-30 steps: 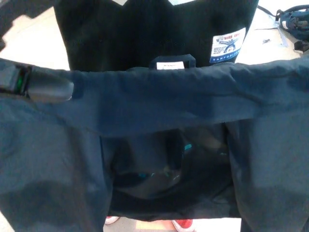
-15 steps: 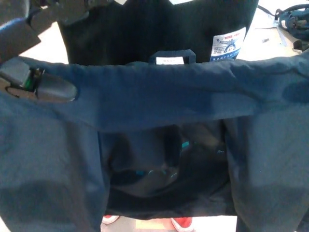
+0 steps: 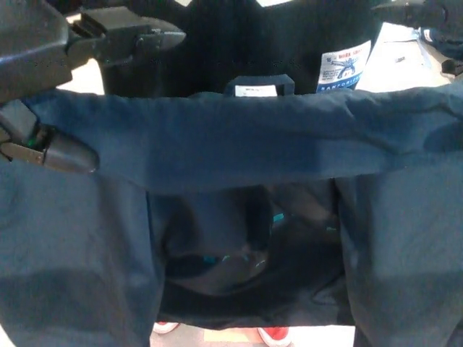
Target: A person hands a coat to the robot and the robot grabs it with both hands and holds it while the person wears the coat.
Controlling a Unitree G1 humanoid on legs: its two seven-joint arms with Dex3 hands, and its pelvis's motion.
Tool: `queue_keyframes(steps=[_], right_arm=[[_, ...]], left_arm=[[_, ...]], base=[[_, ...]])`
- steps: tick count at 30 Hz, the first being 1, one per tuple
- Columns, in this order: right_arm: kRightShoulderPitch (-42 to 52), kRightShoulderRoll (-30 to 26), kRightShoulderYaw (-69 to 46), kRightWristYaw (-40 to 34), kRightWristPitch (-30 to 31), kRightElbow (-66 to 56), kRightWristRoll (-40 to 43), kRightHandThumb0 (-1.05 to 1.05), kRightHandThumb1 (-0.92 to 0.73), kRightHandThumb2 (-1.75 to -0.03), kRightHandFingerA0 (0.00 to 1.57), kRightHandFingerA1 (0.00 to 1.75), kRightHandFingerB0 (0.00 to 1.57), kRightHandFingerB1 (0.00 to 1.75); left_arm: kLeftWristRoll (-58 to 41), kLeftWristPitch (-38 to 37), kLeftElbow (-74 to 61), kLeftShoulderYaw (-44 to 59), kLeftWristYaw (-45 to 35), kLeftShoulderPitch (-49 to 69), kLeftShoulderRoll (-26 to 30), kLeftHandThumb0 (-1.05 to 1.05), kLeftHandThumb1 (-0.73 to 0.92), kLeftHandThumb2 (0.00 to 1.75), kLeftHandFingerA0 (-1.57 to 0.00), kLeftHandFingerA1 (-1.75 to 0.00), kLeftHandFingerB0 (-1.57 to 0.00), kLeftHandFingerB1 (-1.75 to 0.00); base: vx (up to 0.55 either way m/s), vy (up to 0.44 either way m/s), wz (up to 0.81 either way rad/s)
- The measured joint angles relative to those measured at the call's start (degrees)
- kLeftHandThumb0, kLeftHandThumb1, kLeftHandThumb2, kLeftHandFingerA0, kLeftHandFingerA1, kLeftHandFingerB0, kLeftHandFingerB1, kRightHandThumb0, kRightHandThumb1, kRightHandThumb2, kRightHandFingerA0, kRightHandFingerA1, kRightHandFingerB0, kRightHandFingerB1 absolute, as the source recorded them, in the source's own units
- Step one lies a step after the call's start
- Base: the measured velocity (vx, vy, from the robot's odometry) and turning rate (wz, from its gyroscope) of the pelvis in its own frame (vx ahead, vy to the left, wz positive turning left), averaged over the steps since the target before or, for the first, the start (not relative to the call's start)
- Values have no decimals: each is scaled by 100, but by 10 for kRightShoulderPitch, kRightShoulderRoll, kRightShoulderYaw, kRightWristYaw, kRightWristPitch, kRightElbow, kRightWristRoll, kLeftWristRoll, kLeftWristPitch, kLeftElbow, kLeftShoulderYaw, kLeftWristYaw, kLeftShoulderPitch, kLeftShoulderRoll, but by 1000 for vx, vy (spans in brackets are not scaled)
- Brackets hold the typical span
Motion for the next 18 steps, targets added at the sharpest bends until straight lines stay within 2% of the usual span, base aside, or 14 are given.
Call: queue_keyframes(steps=[1,3,4,5,7,8,9,10,11,12,14,16,17,18], right_arm=[[-6,2,6,5,2,4,-1,-93,-73,-62,20,35,0,21],[-40,9,37,30,16,23,-9,-90,-73,-62,20,35,1,21],[-51,13,46,38,20,29,-11,-89,-58,-96,15,46,2,20],[-53,13,48,40,21,31,-12,-89,-61,-97,22,48,7,30],[-93,29,85,70,34,60,-20,-89,-61,-97,22,48,7,30],[-98,31,90,73,35,64,-22,-88,-77,-64,34,38,21,29],[-119,40,108,91,42,81,-27,-88,-79,-65,48,40,36,34],[-131,46,120,101,46,91,-31,-88,-79,-65,48,40,36,34],[-142,51,130,111,48,101,-33,-76,-58,-104,55,60,22,42],[-149,54,137,117,50,108,-35,-88,-81,-65,67,44,58,39],[-172,65,159,139,54,129,-40,-89,-82,-66,69,45,58,39],[-190,73,178,159,59,146,-45,-89,-83,-66,66,45,56,39],[-201,78,192,175,62,158,-49,-89,-83,-66,64,46,54,39],[-207,81,199,183,64,164,-52,-89,-67,-103,67,60,49,51]], left_arm=[[0,2,0,-2,-4,-2,0,-89,67,60,-12,-28,-5,-23],[-1,13,3,-12,-25,-13,0,-90,68,61,-10,-28,-6,-24],[-1,17,4,-15,-32,-16,0,-90,67,61,-9,-28,-5,-24],[-1,17,4,-16,-34,-17,0,-87,54,95,-3,-36,-10,-19],[-2,30,8,-27,-57,-30,0,-87,54,95,-3,-36,-10,-19],[-2,32,9,-28,-60,-32,0,-93,55,88,-9,-38,-6,-27],[-2,40,11,-36,-73,-39,0,-39,22,90,-1,-47,0,-47],[-1,45,12,-40,-81,-43,0,-39,22,90,-1,-47,0,-47],[-1,49,13,-43,-88,-47,-1,-92,56,92,-26,-46,-4,-25],[-1,51,13,-46,-92,-50,-1,-90,66,61,-68,-77,-16,-27],[-1,62,16,-55,-107,-59,-1,-98,59,91,-73,-73,-16,-37],[-1,71,18,-63,-122,-66,-2,-94,54,72,-73,-64,-17,-32],[-1,79,19,-68,-133,-72,-2,-90,67,61,-34,-37,-25,-29],[-1,83,20,-72,-139,-74,-3,-99,60,97,-35,-45,-18,-33]], base=[[0,0,0],[0,0,0],[0,0,0],[0,0,0],[0,0,0],[0,0,0],[0,0,0],[0,0,0],[0,0,0],[0,0,0],[0,0,0],[0,0,0],[0,0,0],[0,0,0]])
